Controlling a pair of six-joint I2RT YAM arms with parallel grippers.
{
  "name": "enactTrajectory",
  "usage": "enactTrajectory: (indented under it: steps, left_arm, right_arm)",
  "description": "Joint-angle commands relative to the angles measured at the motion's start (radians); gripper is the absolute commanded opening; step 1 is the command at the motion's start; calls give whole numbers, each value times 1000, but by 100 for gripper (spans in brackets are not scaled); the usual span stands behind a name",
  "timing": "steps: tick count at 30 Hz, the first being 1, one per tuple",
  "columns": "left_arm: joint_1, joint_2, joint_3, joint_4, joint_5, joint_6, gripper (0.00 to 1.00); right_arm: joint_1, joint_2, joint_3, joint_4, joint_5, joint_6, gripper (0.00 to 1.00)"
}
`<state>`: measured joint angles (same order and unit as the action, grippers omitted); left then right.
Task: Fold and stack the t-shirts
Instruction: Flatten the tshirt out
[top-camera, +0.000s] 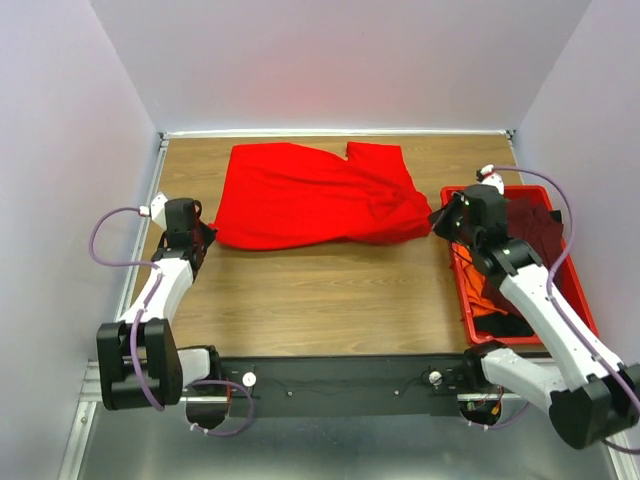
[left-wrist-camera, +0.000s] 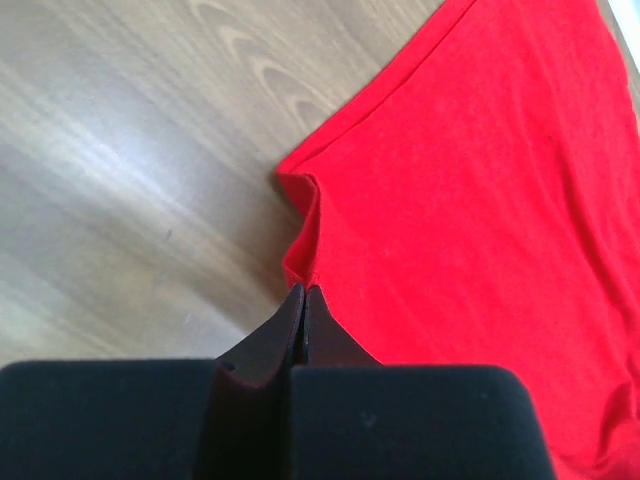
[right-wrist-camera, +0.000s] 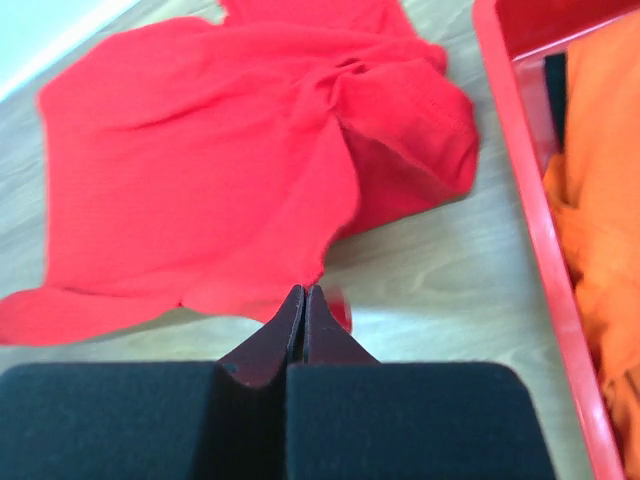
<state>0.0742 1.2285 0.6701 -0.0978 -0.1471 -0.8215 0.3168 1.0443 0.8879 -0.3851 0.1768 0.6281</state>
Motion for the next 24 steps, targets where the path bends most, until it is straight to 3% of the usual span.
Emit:
enactTrajectory:
  steps: [1,14,20,24]
  left_arm:
    - [-5,-93,-33,-51,-49,28,0]
    - [-2,-267,-72,-138,-60,44,0]
    - [-1,-296,-64,-149,-54,58,0]
    - [-1,-255,-115,-79,-29,36,0]
  right_arm:
    - [1,-107,-33,-155,-94,36,0]
    - [1,-329,2,-346,-203,78,0]
    - [1,-322,-20,-353,-249,68,0]
    - [1,-232,-108,-261,-266,64,0]
